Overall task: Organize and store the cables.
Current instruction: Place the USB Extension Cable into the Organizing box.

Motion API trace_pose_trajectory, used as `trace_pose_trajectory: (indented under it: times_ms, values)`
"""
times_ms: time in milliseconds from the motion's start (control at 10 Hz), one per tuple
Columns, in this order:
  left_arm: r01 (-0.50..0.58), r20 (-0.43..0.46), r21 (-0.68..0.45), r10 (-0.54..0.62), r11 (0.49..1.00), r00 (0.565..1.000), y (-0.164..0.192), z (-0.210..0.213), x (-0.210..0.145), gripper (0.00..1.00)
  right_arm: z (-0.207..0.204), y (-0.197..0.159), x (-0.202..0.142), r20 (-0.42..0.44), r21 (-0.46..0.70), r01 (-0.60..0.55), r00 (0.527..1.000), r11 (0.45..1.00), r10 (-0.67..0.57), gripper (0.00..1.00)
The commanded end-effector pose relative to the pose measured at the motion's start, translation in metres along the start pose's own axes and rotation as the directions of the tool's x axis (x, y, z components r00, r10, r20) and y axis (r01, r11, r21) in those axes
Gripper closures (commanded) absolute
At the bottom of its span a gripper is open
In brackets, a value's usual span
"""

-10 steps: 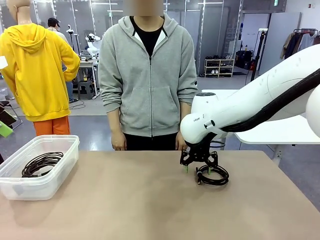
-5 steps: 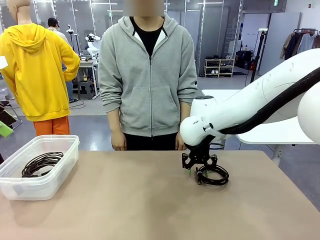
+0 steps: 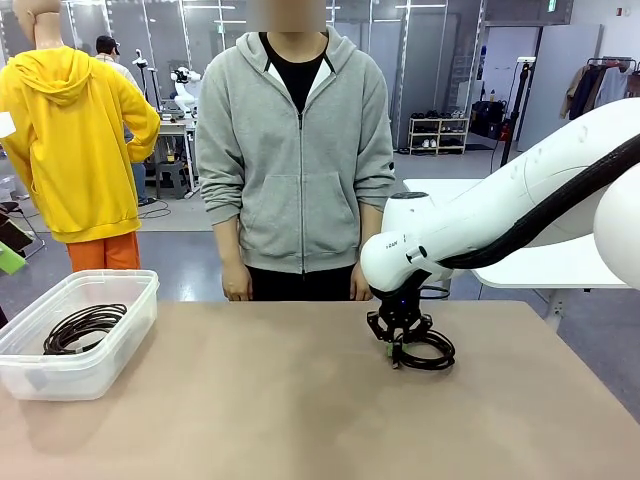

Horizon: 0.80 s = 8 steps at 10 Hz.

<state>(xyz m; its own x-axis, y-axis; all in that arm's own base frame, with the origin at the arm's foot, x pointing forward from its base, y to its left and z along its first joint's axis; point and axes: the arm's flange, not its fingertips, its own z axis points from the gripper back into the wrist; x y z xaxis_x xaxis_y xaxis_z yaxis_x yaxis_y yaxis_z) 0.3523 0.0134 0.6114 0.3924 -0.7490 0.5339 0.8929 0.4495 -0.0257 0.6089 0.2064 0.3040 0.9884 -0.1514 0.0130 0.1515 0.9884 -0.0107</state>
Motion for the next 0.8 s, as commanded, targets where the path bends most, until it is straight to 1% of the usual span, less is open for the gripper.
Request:
trace_pose_trajectory:
  times_ms: [0, 100, 200, 300, 400, 500, 600, 700]
  values:
    - [-0.007, -0.011, 0.012, 0.008, 1.000, 1.000, 0.000, 0.000, 0.002, 0.00, -0.001, -0.003, 0.007, -0.004, 0.016, 0.015, 1.000, 1.000, -0.015, 1.00]
    - [-0.007, -0.011, 0.012, 0.008, 1.000, 1.000, 0.000, 0.000, 0.002, 0.00, 0.003, -0.007, 0.008, -0.003, 0.034, -0.008, 1.000, 0.999, 0.008, 1.00]
    - [-0.007, -0.011, 0.012, 0.008, 1.000, 1.000, 0.000, 0.000, 0.002, 0.00, 0.026, -0.004, -0.001, 0.002, 0.043, -0.075, 0.997, 0.996, 0.075, 1.00]
    - [-0.007, -0.011, 0.012, 0.008, 1.000, 1.000, 0.000, 0.000, 0.002, 0.00, 0.061, 0.005, -0.014, 0.018, 0.064, -0.161, 0.987, 0.985, 0.161, 1.00]
    - [-0.007, -0.011, 0.012, 0.008, 1.000, 1.000, 0.000, 0.000, 0.002, 0.00, 0.090, 0.021, -0.027, 0.043, 0.088, -0.233, 0.972, 0.968, 0.230, 1.00]
    - [-0.007, -0.011, 0.012, 0.008, 1.000, 1.000, 0.000, 0.000, 0.002, 0.00, 0.106, 0.046, -0.040, 0.056, 0.071, -0.246, 0.969, 0.967, 0.242, 1.00]
    - [-0.007, -0.011, 0.012, 0.008, 1.000, 1.000, 0.000, 0.000, 0.002, 0.00, 0.110, 0.084, -0.056, 0.001, 0.113, -0.248, 0.968, 0.962, 0.249, 1.00]
    - [-0.007, -0.011, 0.012, 0.008, 1.000, 1.000, 0.000, 0.000, 0.002, 0.00, 0.106, 0.119, -0.065, 0.009, 0.129, -0.286, 0.958, 0.950, 0.287, 1.00]
